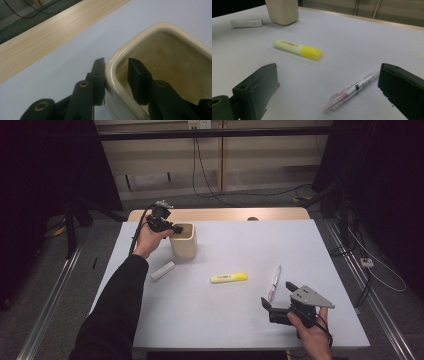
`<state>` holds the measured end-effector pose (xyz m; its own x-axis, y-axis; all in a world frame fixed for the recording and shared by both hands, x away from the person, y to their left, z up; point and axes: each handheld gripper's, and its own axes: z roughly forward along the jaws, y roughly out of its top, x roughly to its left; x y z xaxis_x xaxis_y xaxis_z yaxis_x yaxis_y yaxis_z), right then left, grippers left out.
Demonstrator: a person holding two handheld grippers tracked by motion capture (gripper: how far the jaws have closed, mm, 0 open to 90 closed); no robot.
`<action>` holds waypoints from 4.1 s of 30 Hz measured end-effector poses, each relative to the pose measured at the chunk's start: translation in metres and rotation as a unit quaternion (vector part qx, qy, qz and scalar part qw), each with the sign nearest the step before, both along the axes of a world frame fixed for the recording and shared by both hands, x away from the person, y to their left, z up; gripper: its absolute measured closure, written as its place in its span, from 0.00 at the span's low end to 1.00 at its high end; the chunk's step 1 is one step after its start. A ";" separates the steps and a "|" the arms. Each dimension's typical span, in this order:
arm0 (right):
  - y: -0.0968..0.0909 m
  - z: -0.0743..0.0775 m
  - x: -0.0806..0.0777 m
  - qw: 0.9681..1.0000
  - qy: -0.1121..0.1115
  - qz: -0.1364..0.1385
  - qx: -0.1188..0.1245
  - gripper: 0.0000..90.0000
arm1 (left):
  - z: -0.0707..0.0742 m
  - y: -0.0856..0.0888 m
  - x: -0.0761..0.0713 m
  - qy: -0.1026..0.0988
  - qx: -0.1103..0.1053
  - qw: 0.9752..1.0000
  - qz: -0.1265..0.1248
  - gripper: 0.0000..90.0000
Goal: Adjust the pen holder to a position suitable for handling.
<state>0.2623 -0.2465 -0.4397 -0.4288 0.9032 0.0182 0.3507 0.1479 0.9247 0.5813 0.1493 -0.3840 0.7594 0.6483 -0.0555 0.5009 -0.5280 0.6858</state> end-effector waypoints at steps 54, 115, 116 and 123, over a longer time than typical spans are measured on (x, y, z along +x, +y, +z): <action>-0.001 -0.001 0.000 1.000 0.004 -0.007 0.002 0.03 | 0.048 -0.027 -0.050 0.000 -0.004 1.000 0.014 0.79; 0.000 -0.002 0.000 1.000 0.013 0.002 0.002 0.03 | 0.007 -0.117 -0.063 0.049 -0.019 0.999 0.012 0.78; 0.000 -0.002 0.000 1.000 0.013 0.002 0.002 0.03 | 0.007 -0.117 -0.063 0.051 -0.020 0.998 0.013 0.77; 0.000 -0.003 0.000 1.000 0.014 0.003 0.003 0.03 | 0.005 -0.117 -0.063 0.055 -0.020 0.998 0.005 0.73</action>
